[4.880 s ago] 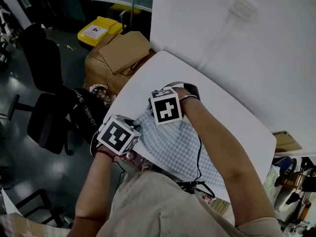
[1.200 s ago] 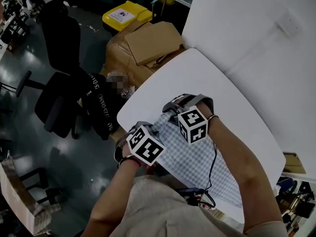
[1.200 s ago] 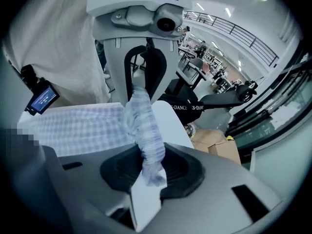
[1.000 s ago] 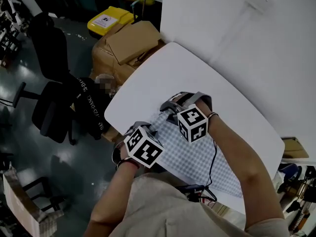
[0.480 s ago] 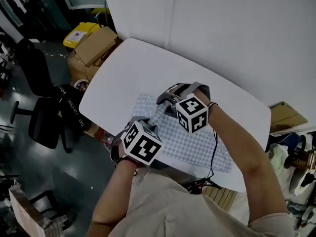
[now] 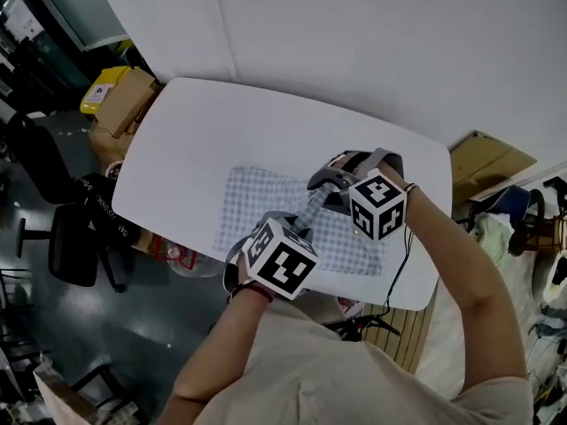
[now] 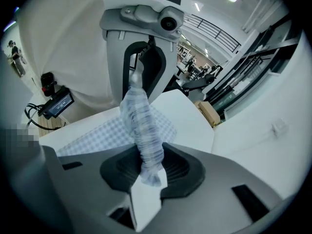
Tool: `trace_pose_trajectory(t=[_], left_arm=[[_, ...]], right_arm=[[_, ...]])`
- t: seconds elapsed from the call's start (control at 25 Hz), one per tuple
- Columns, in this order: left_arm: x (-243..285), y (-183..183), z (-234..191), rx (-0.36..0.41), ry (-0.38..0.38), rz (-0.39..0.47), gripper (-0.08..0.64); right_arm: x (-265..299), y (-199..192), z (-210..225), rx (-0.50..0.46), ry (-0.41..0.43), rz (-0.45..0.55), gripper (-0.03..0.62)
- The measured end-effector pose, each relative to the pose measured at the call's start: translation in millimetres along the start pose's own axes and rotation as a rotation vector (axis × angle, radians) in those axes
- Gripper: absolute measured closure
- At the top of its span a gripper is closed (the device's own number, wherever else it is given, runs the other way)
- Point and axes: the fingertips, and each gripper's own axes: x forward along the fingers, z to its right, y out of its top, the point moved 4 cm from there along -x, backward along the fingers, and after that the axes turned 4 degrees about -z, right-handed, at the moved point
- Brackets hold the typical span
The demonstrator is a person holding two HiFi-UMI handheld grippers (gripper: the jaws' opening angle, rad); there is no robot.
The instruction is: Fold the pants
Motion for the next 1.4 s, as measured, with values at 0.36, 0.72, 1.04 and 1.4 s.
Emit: trace_pose_trajectory(t=[0.36,0.72,1.04,1.4], left_arm=[[72,35,85,0.017,-0.181,-0.019,0.456],[126,43,133,-0.03,-0.279,-0.047,0.456],[176,33,160,-0.106,-0.345,-0.102,0.456],[204,22,176,-0.207,-0.419,-0.122,0.454]], right_arm=[[-21,-76,-90,0.112,0.069,-0.127,0.48],[-20,-117,-142,0.113,0.158,-0.215,0.479],[6,-143,-184,0.113,0.252,-0.248,0.479],[21,-153,-209,0.061,0.287,-0.266,0.477]])
